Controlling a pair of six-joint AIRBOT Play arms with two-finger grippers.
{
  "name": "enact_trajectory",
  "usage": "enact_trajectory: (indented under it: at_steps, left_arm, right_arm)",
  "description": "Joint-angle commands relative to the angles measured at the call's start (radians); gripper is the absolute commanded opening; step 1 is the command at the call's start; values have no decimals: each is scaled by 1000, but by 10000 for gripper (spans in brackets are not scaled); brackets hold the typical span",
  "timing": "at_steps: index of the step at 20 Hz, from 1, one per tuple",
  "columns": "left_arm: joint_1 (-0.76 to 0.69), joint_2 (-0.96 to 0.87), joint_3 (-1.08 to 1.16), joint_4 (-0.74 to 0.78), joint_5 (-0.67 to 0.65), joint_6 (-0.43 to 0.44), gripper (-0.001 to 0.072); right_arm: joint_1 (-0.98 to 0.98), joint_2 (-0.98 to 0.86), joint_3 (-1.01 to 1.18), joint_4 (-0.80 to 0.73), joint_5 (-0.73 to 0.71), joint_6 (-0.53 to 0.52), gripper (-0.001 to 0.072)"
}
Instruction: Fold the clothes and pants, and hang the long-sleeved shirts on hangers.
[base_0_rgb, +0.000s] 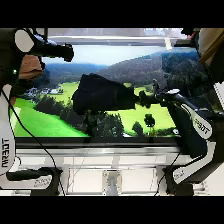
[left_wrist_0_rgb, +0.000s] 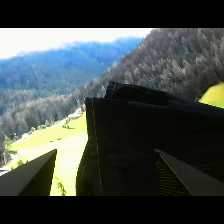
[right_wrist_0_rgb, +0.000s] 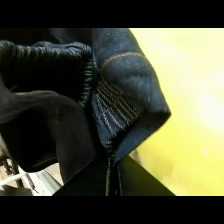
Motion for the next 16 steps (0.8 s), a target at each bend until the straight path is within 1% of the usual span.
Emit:
enact_trajectory:
  at_steps: [1,3,5,8,12,15,16]
  left_arm:
    - [0,1,0,0,0,0,700]
    - [0,1,0,0,1,0,700]
    - [0,1,0,0,1,0,700]
    - [0,1,0,0,1,0,701]
    - [0,1,0,0,1,0,700]
    - [0,1,0,0,0,0,700]
    - [1,1,0,1,1,0,700]
  right_arm:
    - [-89,66,47,1,20,22,51]
    - [-201,164,56,-65,18,67,51]
    - [-345,278,56,-182,37,135,51]
    - [-622,458,56,-352,138,202,51]
    - [-1038,653,56,-469,297,192,50]
    - [-1282,732,16,-488,314,197,50]
    - [-1317,745,-7,-540,341,192,51]
